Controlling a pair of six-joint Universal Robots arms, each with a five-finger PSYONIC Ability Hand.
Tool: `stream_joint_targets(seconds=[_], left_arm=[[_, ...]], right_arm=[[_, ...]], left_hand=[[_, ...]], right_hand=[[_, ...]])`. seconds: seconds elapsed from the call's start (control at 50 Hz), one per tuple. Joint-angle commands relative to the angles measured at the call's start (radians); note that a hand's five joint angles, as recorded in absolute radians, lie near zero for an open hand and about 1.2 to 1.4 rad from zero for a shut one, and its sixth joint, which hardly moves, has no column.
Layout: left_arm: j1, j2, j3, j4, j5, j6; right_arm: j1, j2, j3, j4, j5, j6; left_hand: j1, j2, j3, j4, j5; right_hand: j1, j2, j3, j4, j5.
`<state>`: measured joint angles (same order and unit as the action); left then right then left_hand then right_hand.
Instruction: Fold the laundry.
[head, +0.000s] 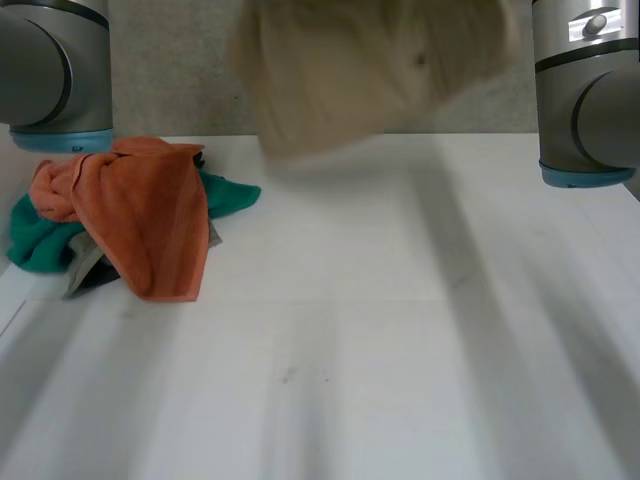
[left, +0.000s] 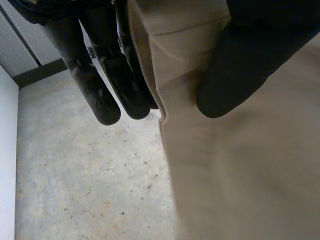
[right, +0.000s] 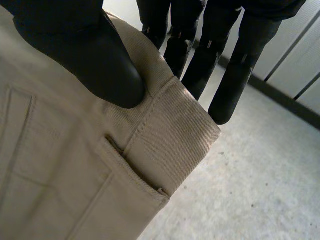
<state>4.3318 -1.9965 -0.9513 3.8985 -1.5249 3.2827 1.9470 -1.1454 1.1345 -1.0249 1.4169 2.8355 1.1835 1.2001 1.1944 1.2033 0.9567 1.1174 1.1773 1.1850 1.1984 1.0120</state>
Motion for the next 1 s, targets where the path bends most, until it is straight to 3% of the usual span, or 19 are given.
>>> stream_joint_targets(seconds=[0.02,0.18,0.4,0.54,0.64,0.76,0.84,0.92,0.94,0.96,1.0], left_arm=[[0.005,-0.005,-0.107,-0.189,-0.009,-0.015],[-0.012,-0.027,-0.338,-0.212,0.032,-0.002],[-0.050,-0.032,-0.659,-0.318,0.085,0.132],[-0.070,0.116,-0.747,-0.686,-0.014,0.230],[-0.075,0.215,-0.782,-0.963,0.005,0.302],[-0.075,0.271,-0.817,-1.257,0.043,0.439],[-0.066,0.282,-0.816,-1.395,0.063,0.523],[-0.053,0.274,-0.782,-1.349,0.075,0.543],[-0.053,0.268,-0.776,-1.332,0.078,0.540],[-0.053,0.259,-0.759,-1.291,0.078,0.535],[-0.053,0.251,-0.747,-1.248,0.075,0.529]], right_arm=[[-0.039,0.095,-0.031,0.118,-0.013,0.056],[-0.063,0.199,0.004,0.307,-0.104,0.078],[-0.066,0.274,0.168,0.640,-0.185,-0.185],[-0.063,0.156,0.238,0.974,-0.176,-0.323],[-0.068,0.053,0.290,1.216,-0.141,-0.375],[-0.094,-0.083,0.445,1.600,-0.052,-0.540],[-0.115,-0.143,0.565,1.626,-0.095,-0.715],[-0.111,-0.166,0.620,1.559,-0.124,-0.720],[-0.111,-0.165,0.622,1.547,-0.127,-0.711],[-0.109,-0.156,0.622,1.519,-0.130,-0.684],[-0.106,-0.149,0.622,1.490,-0.134,-0.647]], left_hand=[[0.213,0.196,0.202,0.193,0.265],[0.213,0.196,0.202,0.193,0.265],[0.213,0.196,0.202,0.193,0.265],[0.213,0.196,0.202,0.193,0.265],[0.213,0.196,0.202,0.193,0.265],[0.213,0.196,0.202,0.193,0.265],[0.213,0.196,0.202,0.193,0.265],[0.213,0.196,0.202,0.193,0.265],[0.074,0.057,0.063,0.054,0.126],[-0.352,-0.369,-0.363,-0.372,-0.300],[-0.693,-0.709,-0.703,-0.712,-0.640]], right_hand=[[0.279,0.219,0.211,0.198,0.210],[0.279,0.219,0.211,0.198,0.210],[0.279,0.219,0.211,0.198,0.210],[0.279,0.219,0.211,0.198,0.210],[0.279,0.219,0.211,0.198,0.210],[0.279,0.219,0.211,0.198,0.210],[0.279,0.219,0.211,0.198,0.210],[0.279,0.219,0.211,0.198,0.210],[0.279,0.219,0.211,0.198,0.210],[0.279,0.219,0.211,0.198,0.210],[0.279,0.219,0.211,0.198,0.210]])
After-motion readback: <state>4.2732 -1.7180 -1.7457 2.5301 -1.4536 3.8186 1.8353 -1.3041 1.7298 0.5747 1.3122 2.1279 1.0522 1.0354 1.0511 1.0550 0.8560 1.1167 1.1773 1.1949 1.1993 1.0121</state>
